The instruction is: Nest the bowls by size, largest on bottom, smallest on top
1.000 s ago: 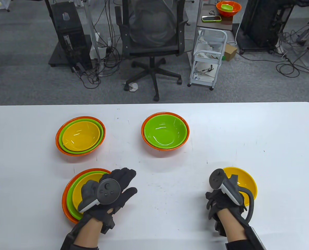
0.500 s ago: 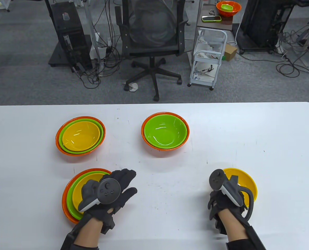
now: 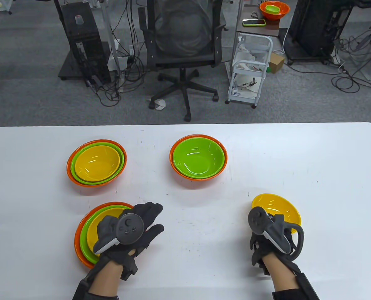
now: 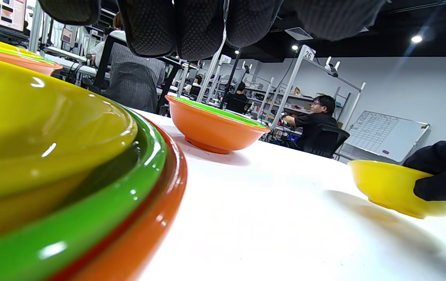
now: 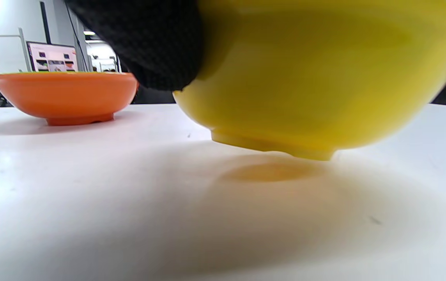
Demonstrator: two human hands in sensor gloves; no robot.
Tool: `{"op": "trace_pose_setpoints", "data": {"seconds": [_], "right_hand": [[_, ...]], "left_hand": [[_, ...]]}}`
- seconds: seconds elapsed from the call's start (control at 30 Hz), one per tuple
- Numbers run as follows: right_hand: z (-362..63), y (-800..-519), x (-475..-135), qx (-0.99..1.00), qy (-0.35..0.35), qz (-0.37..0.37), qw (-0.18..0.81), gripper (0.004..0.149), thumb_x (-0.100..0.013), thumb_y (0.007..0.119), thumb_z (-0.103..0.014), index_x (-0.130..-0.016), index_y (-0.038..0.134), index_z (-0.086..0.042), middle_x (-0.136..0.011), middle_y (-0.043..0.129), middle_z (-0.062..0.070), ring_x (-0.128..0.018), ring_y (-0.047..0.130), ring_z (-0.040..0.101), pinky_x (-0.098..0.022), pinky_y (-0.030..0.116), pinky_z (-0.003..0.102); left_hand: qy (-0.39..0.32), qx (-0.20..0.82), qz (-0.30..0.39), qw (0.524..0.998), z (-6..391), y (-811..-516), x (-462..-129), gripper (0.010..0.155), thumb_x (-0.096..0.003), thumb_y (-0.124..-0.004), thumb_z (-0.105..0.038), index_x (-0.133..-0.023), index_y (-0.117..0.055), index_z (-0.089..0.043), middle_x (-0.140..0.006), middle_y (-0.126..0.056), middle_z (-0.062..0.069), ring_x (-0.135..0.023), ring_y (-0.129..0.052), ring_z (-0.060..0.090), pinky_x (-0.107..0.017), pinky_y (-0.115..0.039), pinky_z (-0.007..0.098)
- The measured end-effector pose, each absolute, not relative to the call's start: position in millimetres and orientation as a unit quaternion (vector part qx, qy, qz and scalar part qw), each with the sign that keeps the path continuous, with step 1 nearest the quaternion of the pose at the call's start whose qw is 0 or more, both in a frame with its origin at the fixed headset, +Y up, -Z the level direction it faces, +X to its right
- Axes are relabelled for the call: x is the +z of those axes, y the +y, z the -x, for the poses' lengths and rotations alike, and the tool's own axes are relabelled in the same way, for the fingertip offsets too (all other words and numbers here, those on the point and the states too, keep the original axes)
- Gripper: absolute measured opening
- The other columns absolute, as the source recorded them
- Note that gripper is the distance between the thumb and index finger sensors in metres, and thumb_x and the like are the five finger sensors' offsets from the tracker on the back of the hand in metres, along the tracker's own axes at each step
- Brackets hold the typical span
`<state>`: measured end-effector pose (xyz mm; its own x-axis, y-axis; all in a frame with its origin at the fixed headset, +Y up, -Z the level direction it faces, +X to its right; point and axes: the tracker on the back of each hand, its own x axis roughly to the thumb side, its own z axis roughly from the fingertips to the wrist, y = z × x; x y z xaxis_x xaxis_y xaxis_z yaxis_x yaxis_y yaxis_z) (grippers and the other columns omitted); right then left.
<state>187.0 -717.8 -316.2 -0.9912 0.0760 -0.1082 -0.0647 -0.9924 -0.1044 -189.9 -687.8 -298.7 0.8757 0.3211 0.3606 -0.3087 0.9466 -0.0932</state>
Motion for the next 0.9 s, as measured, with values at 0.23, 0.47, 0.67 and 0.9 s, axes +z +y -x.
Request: {"op": "trace_pose_setpoints", "data": {"seconds": [0.23,0.47,0.67,0.9], "right_hand": [[-178.4,-701.0,-319.6,0.99,-0.133,0.005,0.043,0.041,-0.044,0.087,-0.022,-0.081,0.087,-0.004,-0.067,0.096,0.016,-0.058,0.093,0.044,-0.052,0.071,0.063],[-159.4,-674.5,-343.3,0.981,-0.186,-0.033,0.05,0.041,-0.044,0.087,-0.023,-0.081,0.088,-0.006,-0.069,0.097,0.014,-0.061,0.093,0.043,-0.056,0.07,0.063],[-134.6,-665.2,-371.0,0.975,-0.202,-0.064,0.06,0.041,-0.044,0.087,-0.023,-0.081,0.088,-0.007,-0.071,0.097,0.014,-0.064,0.092,0.043,-0.059,0.068,0.064],[-102.9,-671.2,-408.7,0.977,-0.186,-0.083,0.061,0.04,-0.044,0.087,-0.024,-0.081,0.089,-0.01,-0.072,0.097,0.012,-0.069,0.09,0.042,-0.062,0.065,0.064]], "left_hand": [[-0.186,0.164,0.014,0.969,191.2,-687.3,-299.5,0.068,-0.0509,-0.067,-0.056,-0.112,-0.057,-0.029,-0.116,-0.066,0.008,-0.109,-0.067,0.039,-0.076,-0.056,0.068],[-0.184,0.162,0.014,0.969,192.0,-687.7,-299.6,0.068,-0.0509,-0.067,-0.056,-0.112,-0.057,-0.029,-0.116,-0.065,0.008,-0.109,-0.067,0.039,-0.076,-0.056,0.068],[-0.182,0.164,0.014,0.969,192.6,-688.1,-299.7,0.068,-0.0509,-0.067,-0.056,-0.112,-0.057,-0.029,-0.116,-0.065,0.009,-0.109,-0.066,0.039,-0.076,-0.056,0.068],[-0.179,0.168,0.013,0.969,194.3,-688.2,-300.2,0.068,-0.0509,-0.068,-0.056,-0.112,-0.057,-0.029,-0.116,-0.065,0.009,-0.109,-0.066,0.04,-0.076,-0.056,0.068]]}}
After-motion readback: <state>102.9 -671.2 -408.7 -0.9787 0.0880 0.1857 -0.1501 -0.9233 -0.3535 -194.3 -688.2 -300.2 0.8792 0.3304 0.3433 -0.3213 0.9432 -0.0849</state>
